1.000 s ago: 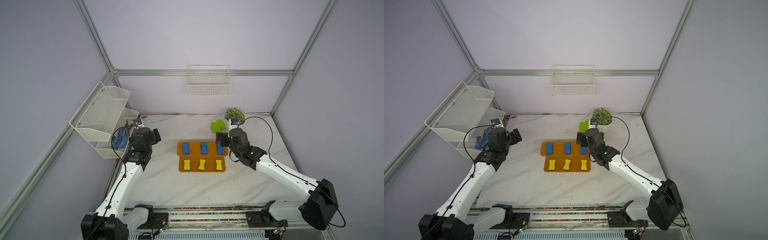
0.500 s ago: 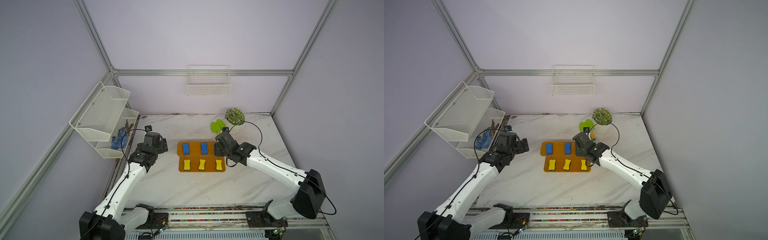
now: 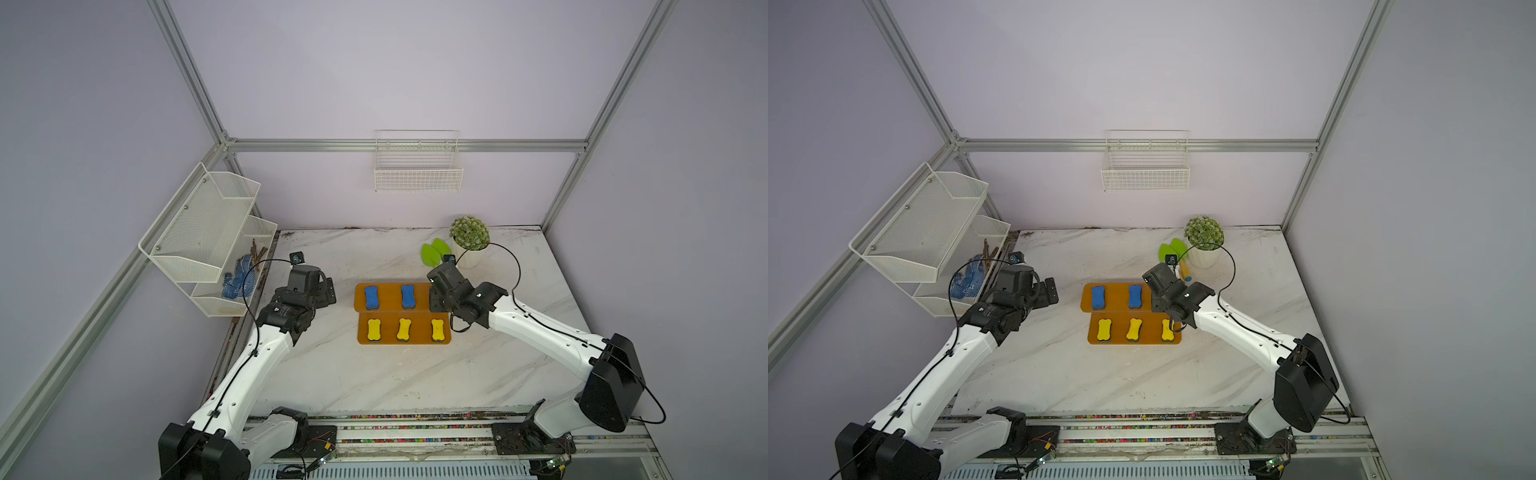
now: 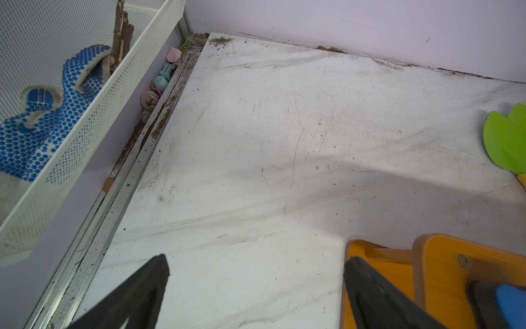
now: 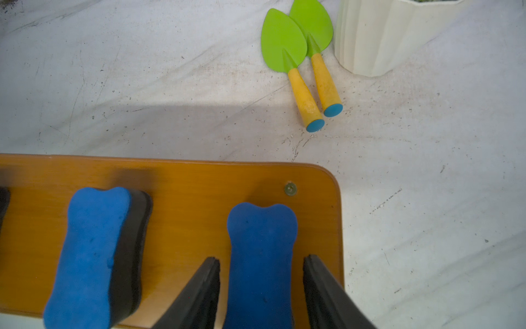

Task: Remove the whiteboard erasers from the shelf
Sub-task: Pick up the whiteboard eraser from the shelf.

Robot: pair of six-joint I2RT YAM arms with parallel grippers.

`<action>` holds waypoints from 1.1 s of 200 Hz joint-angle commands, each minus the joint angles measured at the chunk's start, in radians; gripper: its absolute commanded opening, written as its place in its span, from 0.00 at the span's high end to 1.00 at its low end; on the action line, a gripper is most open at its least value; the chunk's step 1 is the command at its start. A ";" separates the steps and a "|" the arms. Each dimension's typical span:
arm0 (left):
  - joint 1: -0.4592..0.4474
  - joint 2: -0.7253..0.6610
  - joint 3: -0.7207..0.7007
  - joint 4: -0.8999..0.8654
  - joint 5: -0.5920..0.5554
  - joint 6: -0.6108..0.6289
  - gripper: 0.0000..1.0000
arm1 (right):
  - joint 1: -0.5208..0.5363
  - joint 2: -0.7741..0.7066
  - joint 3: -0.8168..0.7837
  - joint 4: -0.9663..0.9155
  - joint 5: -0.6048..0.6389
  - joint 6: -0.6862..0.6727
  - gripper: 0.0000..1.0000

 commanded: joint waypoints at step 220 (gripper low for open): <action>-0.014 -0.026 -0.001 0.012 -0.005 -0.011 0.00 | 0.056 -0.214 -0.105 -0.089 0.047 0.119 0.65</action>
